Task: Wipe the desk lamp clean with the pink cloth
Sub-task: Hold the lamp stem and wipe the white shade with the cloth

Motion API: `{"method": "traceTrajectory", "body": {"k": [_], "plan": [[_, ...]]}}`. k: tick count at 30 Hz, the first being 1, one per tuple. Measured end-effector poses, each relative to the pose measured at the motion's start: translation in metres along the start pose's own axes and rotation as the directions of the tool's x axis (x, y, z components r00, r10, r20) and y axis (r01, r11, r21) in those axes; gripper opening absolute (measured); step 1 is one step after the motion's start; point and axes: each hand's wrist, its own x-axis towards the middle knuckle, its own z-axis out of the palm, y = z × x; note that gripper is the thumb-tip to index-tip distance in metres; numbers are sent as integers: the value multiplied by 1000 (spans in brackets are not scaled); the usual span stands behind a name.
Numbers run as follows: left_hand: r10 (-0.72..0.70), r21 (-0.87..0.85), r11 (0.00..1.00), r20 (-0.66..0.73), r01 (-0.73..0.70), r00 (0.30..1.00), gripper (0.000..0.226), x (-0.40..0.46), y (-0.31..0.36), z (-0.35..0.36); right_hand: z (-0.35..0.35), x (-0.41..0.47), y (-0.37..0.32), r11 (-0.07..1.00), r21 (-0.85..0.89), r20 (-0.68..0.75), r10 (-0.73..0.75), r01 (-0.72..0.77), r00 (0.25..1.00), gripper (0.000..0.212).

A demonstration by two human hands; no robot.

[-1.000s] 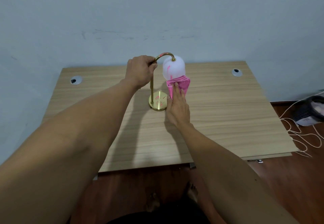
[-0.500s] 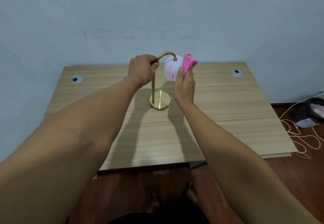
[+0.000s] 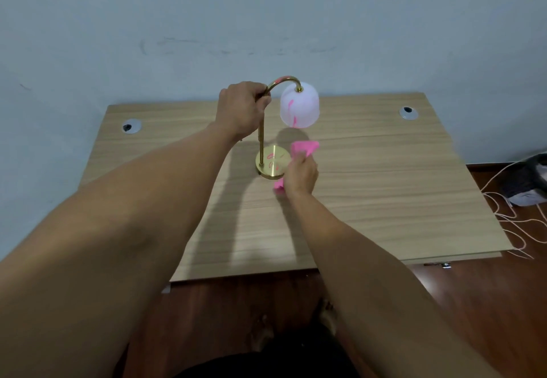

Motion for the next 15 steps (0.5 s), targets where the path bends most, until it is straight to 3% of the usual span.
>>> {"method": "traceTrajectory", "body": {"k": [1,3,5,8,11,15], "plan": [[-3,0,1000,0,3,1000,20,0,0,0,-5,2,-5,985,135,-37,114,-108,993,46],[-9,-1,1000,2,9,1000,20,0,0,0,-17,6,-18,944,307,-159,174,-119,972,44],[-9,-4,1000,1,9,1000,21,-1,1,0,-25,3,-35,936,347,-278,44,58,960,45],[-9,-6,1000,-1,9,1000,20,-1,1,-1,-30,1,-55,909,200,-315,-294,366,902,52],[-15,-9,1000,1,15,1000,19,-2,1,-1,-24,12,-68,813,14,-100,-578,582,810,46],[-13,-6,1000,3,13,1000,21,-2,1,-2,-16,20,-52,582,-253,156,-763,772,627,57]]}}
